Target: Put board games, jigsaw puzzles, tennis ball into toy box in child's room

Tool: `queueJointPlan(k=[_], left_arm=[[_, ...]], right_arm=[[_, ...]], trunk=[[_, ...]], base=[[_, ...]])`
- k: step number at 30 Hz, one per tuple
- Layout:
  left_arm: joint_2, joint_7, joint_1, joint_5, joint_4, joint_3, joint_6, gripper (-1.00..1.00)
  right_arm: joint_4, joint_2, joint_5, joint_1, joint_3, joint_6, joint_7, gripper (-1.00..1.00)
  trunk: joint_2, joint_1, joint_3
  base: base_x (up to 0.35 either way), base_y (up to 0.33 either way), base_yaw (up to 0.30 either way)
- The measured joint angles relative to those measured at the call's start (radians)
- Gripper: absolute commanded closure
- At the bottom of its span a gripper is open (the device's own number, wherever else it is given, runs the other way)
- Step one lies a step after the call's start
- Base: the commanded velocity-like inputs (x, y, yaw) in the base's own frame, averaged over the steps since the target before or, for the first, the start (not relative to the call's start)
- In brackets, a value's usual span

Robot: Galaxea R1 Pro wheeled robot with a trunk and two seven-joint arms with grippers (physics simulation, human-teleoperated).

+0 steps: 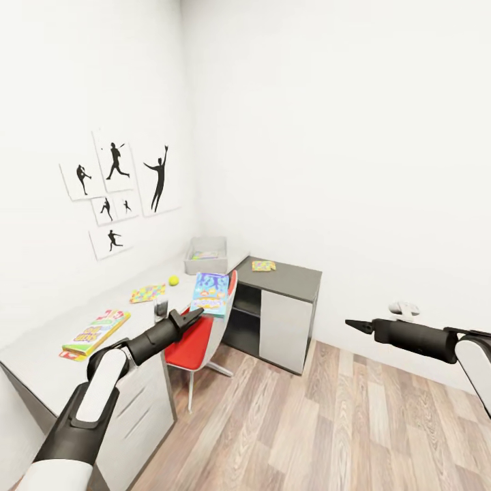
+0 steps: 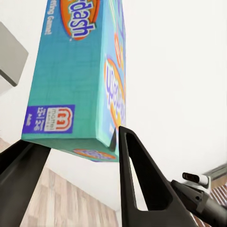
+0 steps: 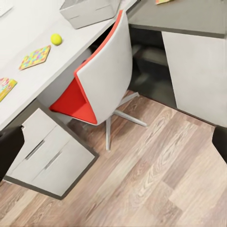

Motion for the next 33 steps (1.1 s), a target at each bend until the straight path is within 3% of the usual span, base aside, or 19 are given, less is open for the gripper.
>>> queueJointPlan(k=[12,18,23,33], left_arm=[[-0.009,0.003,-0.016,0.002,0.000,0.014,0.012,1.00],[-0.004,-0.002,-0.015,0.022,-0.001,0.016,0.029,1.00],[0.000,-0.003,-0.012,0.045,-0.003,0.018,0.035,1.00],[0.001,0.003,-0.010,0.051,-0.004,0.019,0.037,1.00]], right_arm=[[0.000,0.003,0.000,0.000,0.004,0.000,-0.001,-1.00],[0.000,0.005,0.000,0.000,0.007,0.000,-0.002,-1.00],[0.000,0.006,0.000,0.000,0.008,0.000,-0.003,-1.00],[0.000,0.011,0.000,0.000,0.009,0.000,-0.004,-1.00]], trunk=[[0.000,0.000,0.001],[0.000,0.000,0.001],[0.000,0.000,0.001],[0.000,0.000,0.001]], base=[[0.335,-0.135,0.000],[0.330,-0.166,0.040],[0.324,-0.178,0.201],[0.321,-0.136,0.275]])
